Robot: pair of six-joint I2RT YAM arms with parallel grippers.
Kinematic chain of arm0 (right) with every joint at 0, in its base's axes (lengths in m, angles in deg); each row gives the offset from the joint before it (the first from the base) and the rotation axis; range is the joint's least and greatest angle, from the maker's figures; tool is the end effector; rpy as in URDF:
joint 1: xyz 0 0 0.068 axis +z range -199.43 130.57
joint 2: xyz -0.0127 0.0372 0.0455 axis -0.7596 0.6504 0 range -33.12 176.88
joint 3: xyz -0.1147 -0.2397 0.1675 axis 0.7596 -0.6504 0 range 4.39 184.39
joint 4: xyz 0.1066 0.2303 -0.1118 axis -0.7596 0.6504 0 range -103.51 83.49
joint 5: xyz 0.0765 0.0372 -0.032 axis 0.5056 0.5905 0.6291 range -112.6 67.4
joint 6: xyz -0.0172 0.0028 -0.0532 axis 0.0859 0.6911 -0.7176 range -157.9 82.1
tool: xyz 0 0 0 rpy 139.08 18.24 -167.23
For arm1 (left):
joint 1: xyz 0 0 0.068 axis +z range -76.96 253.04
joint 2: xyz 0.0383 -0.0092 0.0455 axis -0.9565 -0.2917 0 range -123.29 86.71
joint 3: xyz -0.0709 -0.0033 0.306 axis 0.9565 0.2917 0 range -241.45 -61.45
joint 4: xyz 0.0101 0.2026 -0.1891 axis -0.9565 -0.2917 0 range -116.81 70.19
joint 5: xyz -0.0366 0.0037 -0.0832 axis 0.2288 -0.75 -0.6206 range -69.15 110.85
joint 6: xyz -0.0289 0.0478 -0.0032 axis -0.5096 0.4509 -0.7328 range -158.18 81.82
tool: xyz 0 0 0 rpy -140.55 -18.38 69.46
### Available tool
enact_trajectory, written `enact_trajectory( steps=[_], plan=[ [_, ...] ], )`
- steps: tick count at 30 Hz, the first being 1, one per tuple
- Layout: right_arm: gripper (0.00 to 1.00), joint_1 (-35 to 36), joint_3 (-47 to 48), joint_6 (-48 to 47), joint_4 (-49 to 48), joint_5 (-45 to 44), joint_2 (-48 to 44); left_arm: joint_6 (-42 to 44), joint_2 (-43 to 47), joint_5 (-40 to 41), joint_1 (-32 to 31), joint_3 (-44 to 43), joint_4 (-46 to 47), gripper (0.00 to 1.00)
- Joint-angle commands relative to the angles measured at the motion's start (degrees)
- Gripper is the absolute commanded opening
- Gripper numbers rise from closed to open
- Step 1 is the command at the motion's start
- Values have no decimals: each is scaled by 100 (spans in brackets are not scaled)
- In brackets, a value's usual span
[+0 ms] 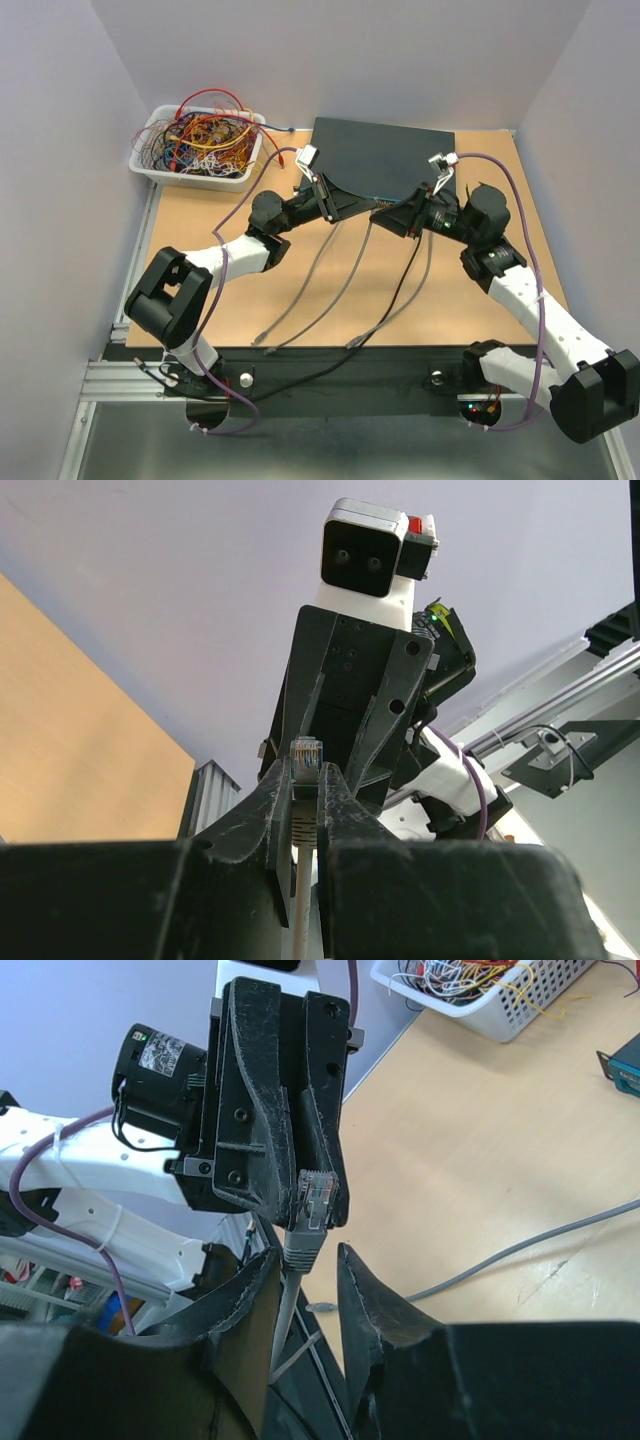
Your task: Insert the plug into the switch port
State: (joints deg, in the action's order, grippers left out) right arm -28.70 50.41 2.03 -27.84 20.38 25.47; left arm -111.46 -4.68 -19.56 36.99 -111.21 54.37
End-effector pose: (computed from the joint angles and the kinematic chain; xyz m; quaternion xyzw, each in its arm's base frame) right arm 0.2068 0.1064 0.3799 -0.1513 0.6825 0.5574 0.4478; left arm 0.2685 -0.2264 0.3464 0.1431 0.5242 -0.7674 0.3405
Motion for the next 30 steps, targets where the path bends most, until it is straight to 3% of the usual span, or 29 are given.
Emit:
enact_trajectory(
  steps=[1, 11, 19, 22, 24, 27, 28, 30],
  plan=[
    [34, 45, -67, 16, -413, -44, -23, 103, 184, 32, -69, -280, 3147, 0],
    [27, 45, -93, 95, -545, -44, 12, 94, 131, 85, -112, -263, 3261, 0],
    [8, 54, -84, 25, -414, -184, -84, 68, 52, 50, -104, -236, 3279, 0],
    [2, 54, 65, -211, 365, -500, -180, 85, 25, 6, -60, -201, 3209, 23],
    [0, 54, 267, -353, 806, -886, -321, 120, 34, -90, -34, -175, 3130, 30],
    [0, 45, 686, -721, 1904, -1536, -690, 357, 156, -204, 63, -35, 2728, 43],
    [1, 45, 854, -818, 2673, -1773, -743, 645, 201, -231, 89, -8, 2517, 54],
    [0, 54, 1362, -951, 3459, -2701, -752, 1059, 306, -223, 125, 71, 1999, 55]
  ],
)
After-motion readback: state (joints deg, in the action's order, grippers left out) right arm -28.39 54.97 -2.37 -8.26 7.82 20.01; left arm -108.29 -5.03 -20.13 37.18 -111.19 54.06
